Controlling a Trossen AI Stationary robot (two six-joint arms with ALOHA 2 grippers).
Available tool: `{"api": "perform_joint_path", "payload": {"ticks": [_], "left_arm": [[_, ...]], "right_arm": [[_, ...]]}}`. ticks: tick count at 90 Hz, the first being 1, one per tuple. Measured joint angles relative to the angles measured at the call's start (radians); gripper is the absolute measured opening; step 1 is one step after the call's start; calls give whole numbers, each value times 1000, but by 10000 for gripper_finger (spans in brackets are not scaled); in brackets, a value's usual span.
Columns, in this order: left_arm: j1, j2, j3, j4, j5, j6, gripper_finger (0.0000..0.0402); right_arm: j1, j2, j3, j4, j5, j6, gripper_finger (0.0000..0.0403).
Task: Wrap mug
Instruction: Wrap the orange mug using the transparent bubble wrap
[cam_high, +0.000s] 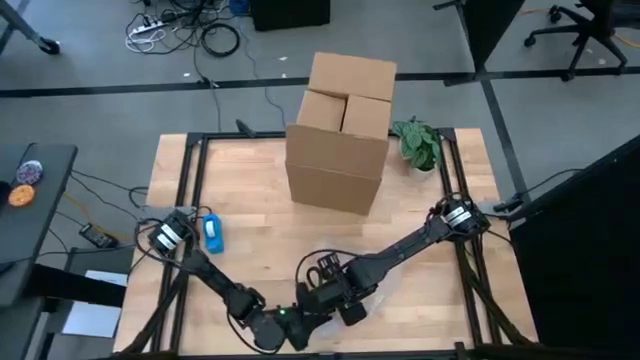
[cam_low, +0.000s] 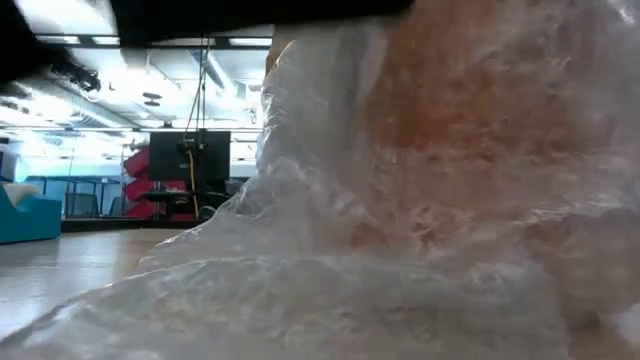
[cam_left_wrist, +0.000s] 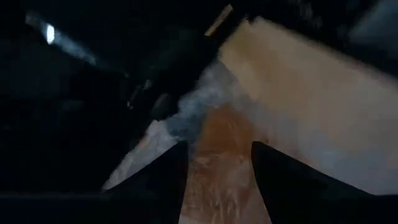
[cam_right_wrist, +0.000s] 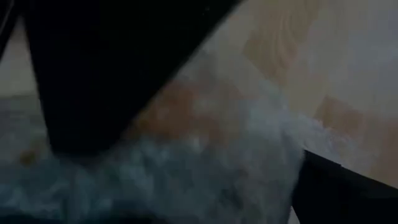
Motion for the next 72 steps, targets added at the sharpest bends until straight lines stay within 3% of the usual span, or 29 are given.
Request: {"api": "perform_joint_path", "payload": {"ticks": [10, 29, 43, 56, 72], "left_arm": [[1, 2, 0, 19, -2, 117, 162], [15, 5, 8, 45, 5, 111, 162], [9, 6, 56, -42, 2, 91, 162], [25, 3, 86, -218, -9, 86, 162], [31, -2, 96, -276, 61, -15, 162]], "right_arm": [[-2, 0, 0, 5, -30, 20, 275], [-4, 0, 0, 4, -36, 25, 276], [3, -2, 1, 6, -40, 17, 274], [8, -1, 0, 13, -85, 23, 280], [7, -3, -1, -1, -97, 54, 280]]}}
